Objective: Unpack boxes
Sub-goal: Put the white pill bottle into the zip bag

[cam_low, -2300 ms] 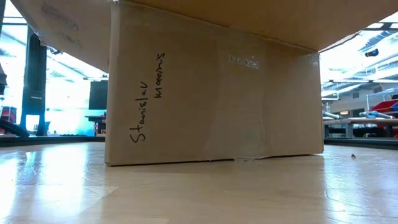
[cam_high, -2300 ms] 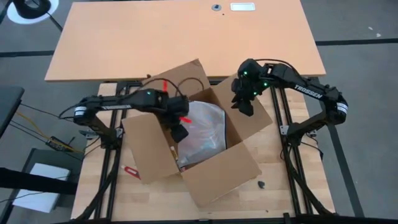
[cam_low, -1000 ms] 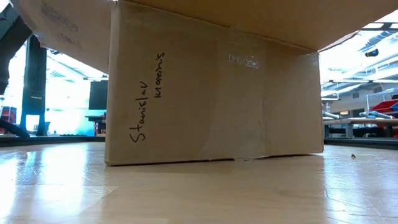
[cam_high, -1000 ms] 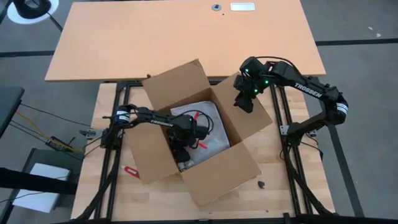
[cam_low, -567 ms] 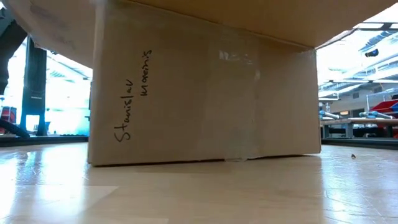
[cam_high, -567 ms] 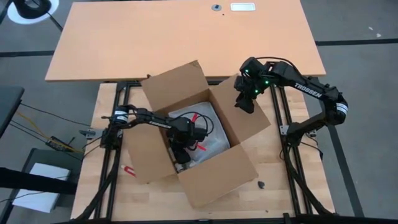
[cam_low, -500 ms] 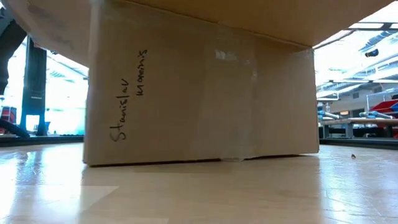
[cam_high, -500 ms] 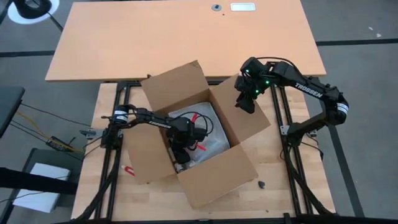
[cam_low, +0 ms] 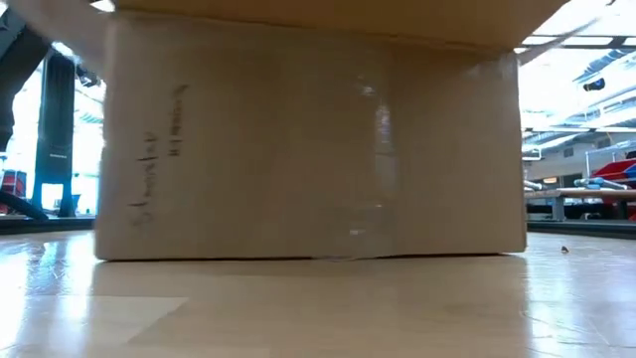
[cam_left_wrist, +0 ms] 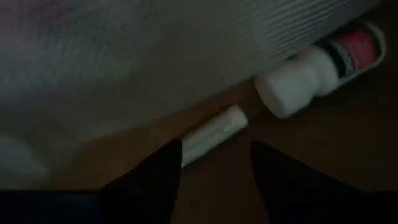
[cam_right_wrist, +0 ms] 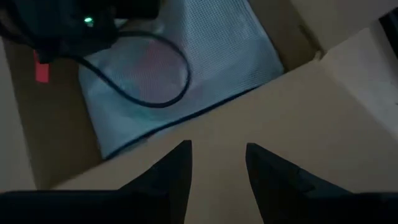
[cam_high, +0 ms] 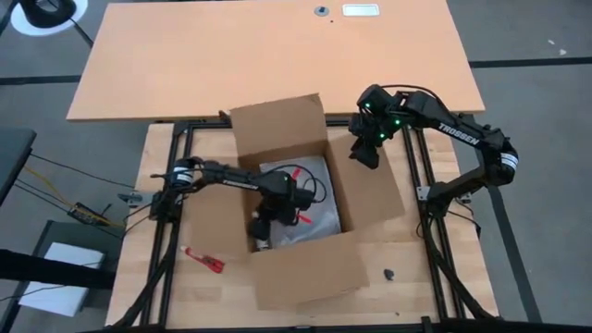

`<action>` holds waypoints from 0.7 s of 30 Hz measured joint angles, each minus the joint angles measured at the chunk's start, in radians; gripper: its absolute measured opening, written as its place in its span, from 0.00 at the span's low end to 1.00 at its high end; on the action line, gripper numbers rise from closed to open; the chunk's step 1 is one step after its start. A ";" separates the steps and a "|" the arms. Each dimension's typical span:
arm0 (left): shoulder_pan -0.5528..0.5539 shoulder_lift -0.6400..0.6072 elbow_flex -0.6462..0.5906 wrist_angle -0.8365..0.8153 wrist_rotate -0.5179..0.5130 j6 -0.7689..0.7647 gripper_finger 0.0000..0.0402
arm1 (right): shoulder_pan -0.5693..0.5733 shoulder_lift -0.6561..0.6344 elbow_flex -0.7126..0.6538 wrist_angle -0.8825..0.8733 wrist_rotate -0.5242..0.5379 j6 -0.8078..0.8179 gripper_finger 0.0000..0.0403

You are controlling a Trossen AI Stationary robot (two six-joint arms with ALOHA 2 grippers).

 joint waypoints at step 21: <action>-0.010 -0.002 -0.096 -0.044 0.023 -0.202 0.43 | 0.000 0.000 0.000 -0.002 0.000 -0.003 0.39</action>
